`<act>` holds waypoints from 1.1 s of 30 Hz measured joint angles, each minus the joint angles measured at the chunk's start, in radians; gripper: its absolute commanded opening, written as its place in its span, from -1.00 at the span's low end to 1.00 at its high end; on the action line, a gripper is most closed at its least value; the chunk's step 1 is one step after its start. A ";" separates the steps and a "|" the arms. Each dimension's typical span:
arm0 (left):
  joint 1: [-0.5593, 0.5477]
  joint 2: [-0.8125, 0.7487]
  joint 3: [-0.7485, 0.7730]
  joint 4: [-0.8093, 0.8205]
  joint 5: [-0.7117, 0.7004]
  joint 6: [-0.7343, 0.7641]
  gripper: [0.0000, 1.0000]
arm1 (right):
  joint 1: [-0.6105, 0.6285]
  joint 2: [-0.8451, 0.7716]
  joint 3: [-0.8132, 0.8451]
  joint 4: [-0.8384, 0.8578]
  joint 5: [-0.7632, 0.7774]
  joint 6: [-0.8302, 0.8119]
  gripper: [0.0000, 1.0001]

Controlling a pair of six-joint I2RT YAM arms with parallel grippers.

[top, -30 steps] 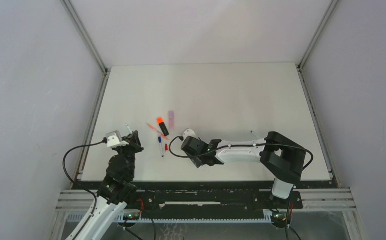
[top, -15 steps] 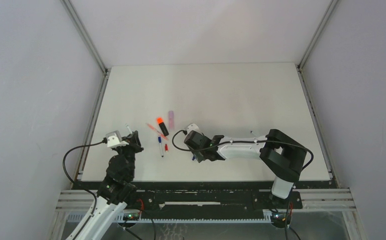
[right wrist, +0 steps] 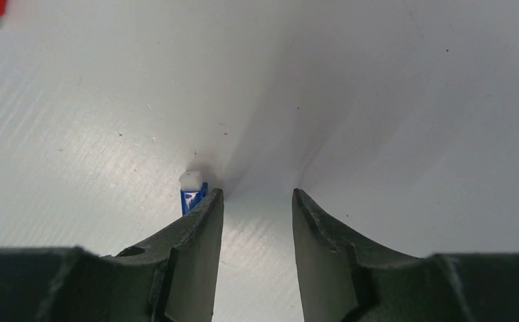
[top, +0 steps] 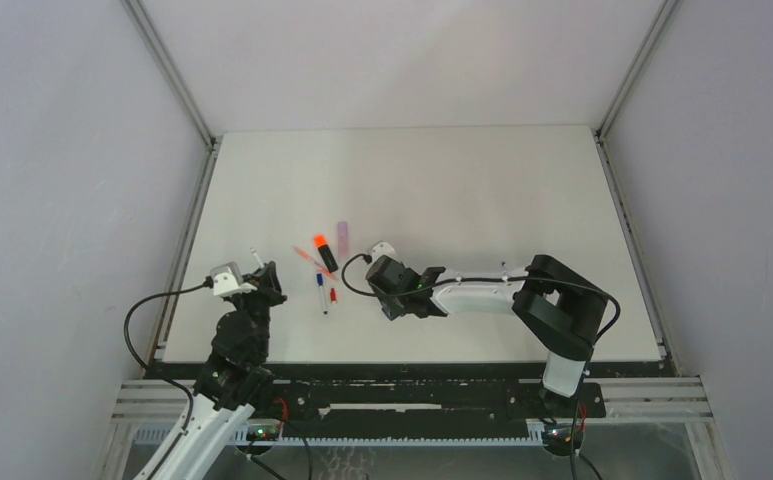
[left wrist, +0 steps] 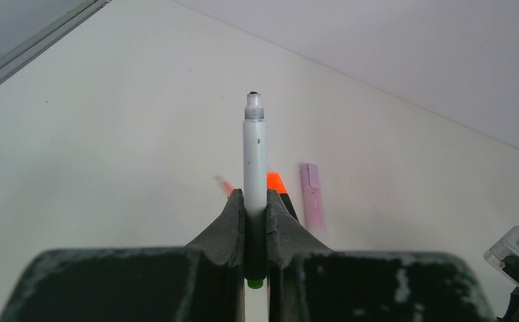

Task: Insert the pens into the pen caps
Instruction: Insert the pen cap onto the pen.

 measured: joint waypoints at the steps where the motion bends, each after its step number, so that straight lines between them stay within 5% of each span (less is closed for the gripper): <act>1: 0.000 -0.002 0.000 -0.001 0.000 0.000 -1.00 | -0.002 0.000 0.000 -0.004 0.001 0.002 -0.18; 16: 0.000 -0.025 0.000 -0.016 -0.001 0.000 -0.99 | 0.040 -0.038 0.107 -0.097 0.005 0.030 -0.26; 33: 0.000 -0.048 0.000 -0.039 -0.001 -0.002 -1.00 | 0.069 0.115 0.231 -0.225 0.037 0.050 -0.39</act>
